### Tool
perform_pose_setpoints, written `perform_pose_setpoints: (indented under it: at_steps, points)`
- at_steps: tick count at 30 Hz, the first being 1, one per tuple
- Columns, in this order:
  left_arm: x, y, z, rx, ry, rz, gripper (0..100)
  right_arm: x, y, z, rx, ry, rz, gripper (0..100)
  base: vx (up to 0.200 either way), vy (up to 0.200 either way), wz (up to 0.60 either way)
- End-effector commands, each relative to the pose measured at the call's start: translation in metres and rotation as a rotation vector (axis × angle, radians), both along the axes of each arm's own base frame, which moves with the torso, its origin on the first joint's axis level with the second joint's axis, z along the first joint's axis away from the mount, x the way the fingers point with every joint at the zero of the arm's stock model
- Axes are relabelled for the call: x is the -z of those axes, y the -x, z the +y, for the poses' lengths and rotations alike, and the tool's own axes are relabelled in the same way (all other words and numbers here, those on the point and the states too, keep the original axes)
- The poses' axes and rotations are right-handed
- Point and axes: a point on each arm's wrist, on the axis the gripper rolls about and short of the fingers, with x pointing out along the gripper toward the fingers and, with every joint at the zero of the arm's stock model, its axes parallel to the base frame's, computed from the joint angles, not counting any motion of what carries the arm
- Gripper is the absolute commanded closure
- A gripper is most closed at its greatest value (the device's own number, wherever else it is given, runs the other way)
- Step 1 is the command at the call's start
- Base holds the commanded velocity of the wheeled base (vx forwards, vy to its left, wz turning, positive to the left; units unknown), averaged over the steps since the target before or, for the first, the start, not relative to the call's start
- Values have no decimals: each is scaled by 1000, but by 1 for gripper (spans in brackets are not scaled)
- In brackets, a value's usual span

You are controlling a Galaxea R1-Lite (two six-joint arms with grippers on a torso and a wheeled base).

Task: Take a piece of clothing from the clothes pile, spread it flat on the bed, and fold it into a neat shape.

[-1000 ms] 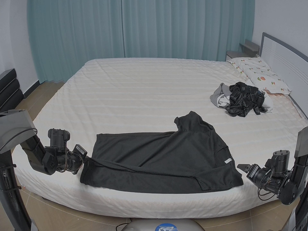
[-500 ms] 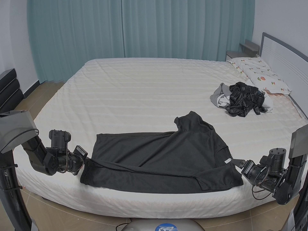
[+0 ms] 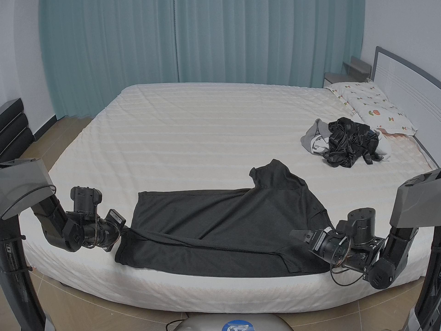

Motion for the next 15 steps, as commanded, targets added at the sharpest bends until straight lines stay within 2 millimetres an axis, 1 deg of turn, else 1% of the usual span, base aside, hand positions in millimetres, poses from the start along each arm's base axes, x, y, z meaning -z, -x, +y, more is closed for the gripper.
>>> perform_pose_setpoints:
  at_steps: [1, 3, 4, 5, 6, 7, 10, 12, 13, 15]
  points:
    - [1, 1, 0, -2, -1, 4, 0, 4, -12, 32, -74, 3, 3, 0, 0, 0, 0]
    - [1, 1, 0, -2, -1, 4, 0, 5, -13, 36, -83, 8, 6, 0, 0, 0, 0]
    - [1, 1, 0, -8, 1, 4, 0, 4, -17, 45, -94, 11, 4, 0, 0, 0, 0]
    - [1, 1, 1, -11, 2, 5, 0, 4, -17, 47, -99, 12, 7, 0, 0, 0, 0]
    - [0, 0, 1, -23, 15, 2, 0, 5, -21, 53, -113, 18, 19, 0, 0, 0, 0]
    - [-2, -1, 2, -43, 32, -6, 0, 5, -21, 53, -113, 18, 19, 0, 0, 0, 0]
    - [-5, -2, 5, -78, 64, -41, 0, 7, -27, 71, -147, 36, 49, 0, 0, 0, 0]
    - [-5, -3, 6, -82, 68, -54, 0, 8, -28, 76, -154, 39, 55, 0, 0, 0, 0]
    - [-4, -3, 6, -80, 68, -72, 0, 13, -28, 84, -176, 50, 75, 0, 0, 0, 0]
    - [-3, 0, 6, -79, 67, -76, 0, 19, -28, 90, -191, 61, 92, 0, 0, 0, 0]
